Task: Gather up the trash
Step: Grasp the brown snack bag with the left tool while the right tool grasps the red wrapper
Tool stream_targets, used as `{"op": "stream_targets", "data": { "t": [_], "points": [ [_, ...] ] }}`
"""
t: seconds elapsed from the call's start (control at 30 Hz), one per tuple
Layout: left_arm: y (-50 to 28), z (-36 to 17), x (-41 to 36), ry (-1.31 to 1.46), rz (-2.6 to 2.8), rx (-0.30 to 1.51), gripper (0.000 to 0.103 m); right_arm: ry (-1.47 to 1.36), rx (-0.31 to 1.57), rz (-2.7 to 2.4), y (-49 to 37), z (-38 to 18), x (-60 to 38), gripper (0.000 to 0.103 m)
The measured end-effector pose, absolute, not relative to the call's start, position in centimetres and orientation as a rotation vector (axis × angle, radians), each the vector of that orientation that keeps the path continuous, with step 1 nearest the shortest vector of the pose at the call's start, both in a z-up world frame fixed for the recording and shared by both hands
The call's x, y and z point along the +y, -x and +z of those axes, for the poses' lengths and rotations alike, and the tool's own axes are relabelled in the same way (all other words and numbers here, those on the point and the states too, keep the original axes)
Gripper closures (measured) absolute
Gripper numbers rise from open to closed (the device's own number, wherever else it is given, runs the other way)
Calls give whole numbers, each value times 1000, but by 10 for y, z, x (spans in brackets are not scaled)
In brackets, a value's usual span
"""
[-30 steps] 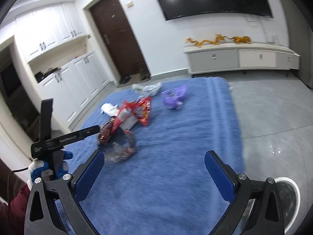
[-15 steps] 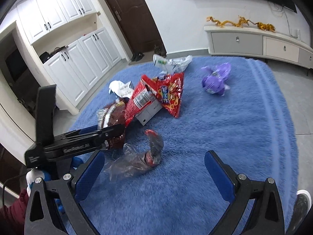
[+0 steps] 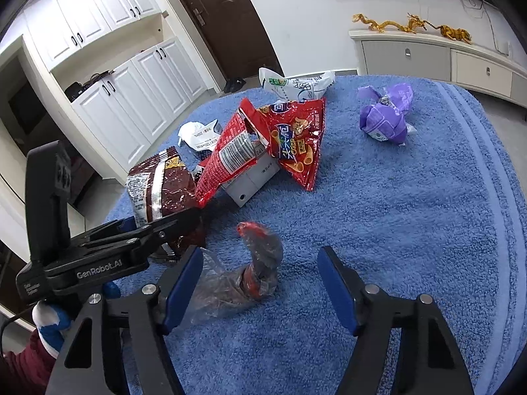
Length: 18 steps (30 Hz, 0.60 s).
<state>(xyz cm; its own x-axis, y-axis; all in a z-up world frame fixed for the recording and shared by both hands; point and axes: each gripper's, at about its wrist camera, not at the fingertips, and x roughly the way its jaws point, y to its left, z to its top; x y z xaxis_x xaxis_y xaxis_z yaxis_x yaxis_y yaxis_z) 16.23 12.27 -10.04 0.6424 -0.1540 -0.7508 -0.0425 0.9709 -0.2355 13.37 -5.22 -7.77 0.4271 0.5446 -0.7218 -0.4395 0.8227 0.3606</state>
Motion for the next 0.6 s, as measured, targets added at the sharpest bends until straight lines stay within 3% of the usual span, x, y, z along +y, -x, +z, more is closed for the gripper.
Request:
{"op": "stream_targets", "data": {
  "t": [0.43, 0.6],
  "points": [
    [-159, -101, 119, 220, -63, 851, 32, -138, 935, 599, -138, -82, -54, 45],
    [-159, -102, 121, 229, -70, 855, 33, -152, 927, 590, -139, -84, -57, 54]
  ]
}}
